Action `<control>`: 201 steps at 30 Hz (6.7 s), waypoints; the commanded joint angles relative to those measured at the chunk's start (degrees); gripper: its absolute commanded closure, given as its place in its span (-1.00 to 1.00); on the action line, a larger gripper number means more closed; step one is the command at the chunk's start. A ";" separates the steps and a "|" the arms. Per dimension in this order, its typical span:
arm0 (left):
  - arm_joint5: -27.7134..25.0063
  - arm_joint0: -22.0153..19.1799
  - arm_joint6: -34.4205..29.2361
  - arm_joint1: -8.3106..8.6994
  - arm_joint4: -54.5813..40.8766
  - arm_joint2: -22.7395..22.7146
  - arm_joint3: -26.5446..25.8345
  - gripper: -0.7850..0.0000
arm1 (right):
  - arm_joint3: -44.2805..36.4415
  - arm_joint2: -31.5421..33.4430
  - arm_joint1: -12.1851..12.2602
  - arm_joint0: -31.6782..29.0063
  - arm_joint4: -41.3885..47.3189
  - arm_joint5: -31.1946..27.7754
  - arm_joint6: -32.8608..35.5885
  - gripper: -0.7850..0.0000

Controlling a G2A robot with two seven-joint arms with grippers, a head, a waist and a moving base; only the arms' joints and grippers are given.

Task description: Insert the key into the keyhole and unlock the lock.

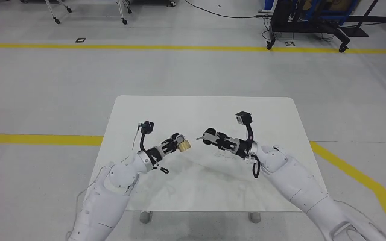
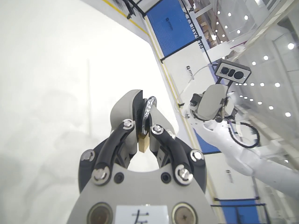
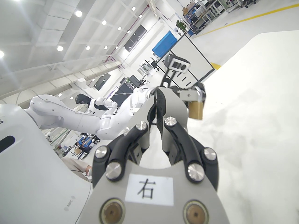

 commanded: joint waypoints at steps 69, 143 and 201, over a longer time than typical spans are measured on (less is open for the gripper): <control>-2.78 -10.64 12.26 -5.15 -23.72 4.72 6.96 1.00 | -7.08 -3.73 -13.21 -10.06 -12.40 17.53 -54.74 1.00; -1.74 -10.91 10.27 -6.46 -21.39 3.76 7.75 1.00 | -3.16 2.73 -22.69 -13.07 -41.75 26.77 -67.94 1.00; 22.41 -17.11 -9.33 -7.84 -46.40 3.43 22.44 1.00 | -20.83 16.22 -21.07 -25.01 -18.68 20.95 -36.45 1.00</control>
